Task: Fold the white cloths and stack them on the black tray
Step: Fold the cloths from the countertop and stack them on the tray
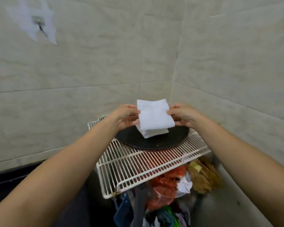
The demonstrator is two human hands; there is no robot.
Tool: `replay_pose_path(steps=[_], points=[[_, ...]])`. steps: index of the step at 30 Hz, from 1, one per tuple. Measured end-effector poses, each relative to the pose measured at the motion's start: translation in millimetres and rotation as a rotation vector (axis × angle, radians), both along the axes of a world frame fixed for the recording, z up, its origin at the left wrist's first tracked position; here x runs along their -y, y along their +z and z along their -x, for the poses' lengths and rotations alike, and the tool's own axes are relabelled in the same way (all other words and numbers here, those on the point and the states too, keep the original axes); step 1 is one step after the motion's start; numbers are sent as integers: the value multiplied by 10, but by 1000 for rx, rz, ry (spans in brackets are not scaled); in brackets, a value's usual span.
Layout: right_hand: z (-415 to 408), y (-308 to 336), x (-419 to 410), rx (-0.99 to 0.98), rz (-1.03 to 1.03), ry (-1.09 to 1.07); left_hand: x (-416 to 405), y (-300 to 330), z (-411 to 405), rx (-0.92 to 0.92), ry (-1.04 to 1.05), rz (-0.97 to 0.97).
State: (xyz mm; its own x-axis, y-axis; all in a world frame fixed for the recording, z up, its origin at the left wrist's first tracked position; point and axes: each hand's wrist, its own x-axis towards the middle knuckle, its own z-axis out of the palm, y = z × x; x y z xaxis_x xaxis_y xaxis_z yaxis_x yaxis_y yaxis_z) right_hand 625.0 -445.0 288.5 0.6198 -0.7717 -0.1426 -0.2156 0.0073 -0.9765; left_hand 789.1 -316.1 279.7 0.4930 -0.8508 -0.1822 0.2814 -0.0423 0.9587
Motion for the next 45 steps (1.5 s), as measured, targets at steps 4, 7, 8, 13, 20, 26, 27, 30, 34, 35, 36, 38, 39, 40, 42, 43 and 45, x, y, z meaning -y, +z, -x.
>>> replay_pose_path(steps=[4,7,8,13,20,26,27,30,34,35,36,38,39,40,42,43,45], points=[[-424,-9,649,-90,63,67,555,-2,-231,44,150,-37],[-614,-162,981,-155,44,148,795,-145,-333,65,189,-140],[-652,-233,1064,-173,41,175,840,-210,-354,70,199,-178],[-668,-460,1233,-243,57,312,875,-506,-355,84,271,-260],[-691,-301,1212,-370,317,359,644,-484,-325,122,316,-282],[-1095,-17,255,-274,1058,448,-465,-353,-385,779,517,-364],[-1179,-30,-74,-234,1118,506,-788,-363,-371,880,545,-419],[-1400,-240,-1265,-113,1209,674,-1968,-487,-237,1029,612,-607],[-1509,-762,-3117,-24,1267,879,-3765,-762,87,1031,687,-883],[-1512,-889,-3577,-11,1274,950,-4209,-829,183,1006,717,-946],[-1498,-1018,-4022,-8,1281,1026,-4645,-909,284,965,746,-1005],[-1435,-1244,-4824,-11,1285,1167,-5422,-1059,499,866,802,-1108],[-1412,-1345,-5194,-8,1282,1232,-5785,-1130,606,815,835,-1153],[-1404,-1438,-5541,-2,1283,1291,-6134,-1210,700,767,868,-1196],[-1416,-1585,-6161,8,1308,1389,-6751,-1357,876,687,940,-1252],[-1433,-1645,-6442,10,1328,1431,-7025,-1426,959,656,978,-1271],[-1492,-1763,-6958,17,1364,1505,-7521,-1578,1086,603,1041,-1310]])
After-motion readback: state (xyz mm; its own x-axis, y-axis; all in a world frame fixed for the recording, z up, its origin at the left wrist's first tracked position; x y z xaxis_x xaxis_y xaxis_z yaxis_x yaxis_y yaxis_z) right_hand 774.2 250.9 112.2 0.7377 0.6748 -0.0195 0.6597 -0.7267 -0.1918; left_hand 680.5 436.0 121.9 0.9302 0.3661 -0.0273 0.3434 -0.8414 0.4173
